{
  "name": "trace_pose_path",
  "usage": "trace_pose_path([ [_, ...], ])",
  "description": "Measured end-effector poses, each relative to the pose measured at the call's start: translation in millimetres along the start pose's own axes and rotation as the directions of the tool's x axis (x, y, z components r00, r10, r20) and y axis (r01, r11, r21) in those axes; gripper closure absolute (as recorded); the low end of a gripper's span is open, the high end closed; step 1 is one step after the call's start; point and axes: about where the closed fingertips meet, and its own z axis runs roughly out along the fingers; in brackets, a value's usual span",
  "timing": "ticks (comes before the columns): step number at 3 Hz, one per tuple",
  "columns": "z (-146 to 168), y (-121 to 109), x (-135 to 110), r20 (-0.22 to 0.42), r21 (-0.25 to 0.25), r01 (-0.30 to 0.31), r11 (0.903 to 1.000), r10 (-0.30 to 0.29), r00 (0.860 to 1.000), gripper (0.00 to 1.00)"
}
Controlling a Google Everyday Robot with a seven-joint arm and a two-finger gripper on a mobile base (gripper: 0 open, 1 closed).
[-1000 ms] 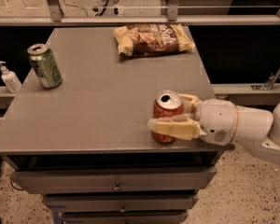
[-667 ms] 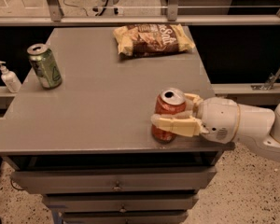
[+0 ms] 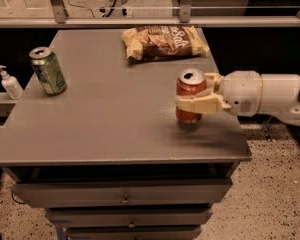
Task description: Knock coke can over
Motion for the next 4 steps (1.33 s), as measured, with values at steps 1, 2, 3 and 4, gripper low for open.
trace_pose_path([
  [1,3.1,-30.8,-15.1,-0.152,-0.034,0.095,0.9949,-0.099,0.983,1.00],
  [2,16.8,-43.0,-25.1,-0.332,-0.097,0.207,0.9736,-0.228,0.915,1.00],
  [3,41.1,-38.3,-29.4,-0.490,-0.207,0.310,0.9280,-0.372,0.788,1.00],
  [4,60.2,-34.8,-18.5,-0.605,-0.309,0.369,0.8762,-0.481,0.635,1.00],
])
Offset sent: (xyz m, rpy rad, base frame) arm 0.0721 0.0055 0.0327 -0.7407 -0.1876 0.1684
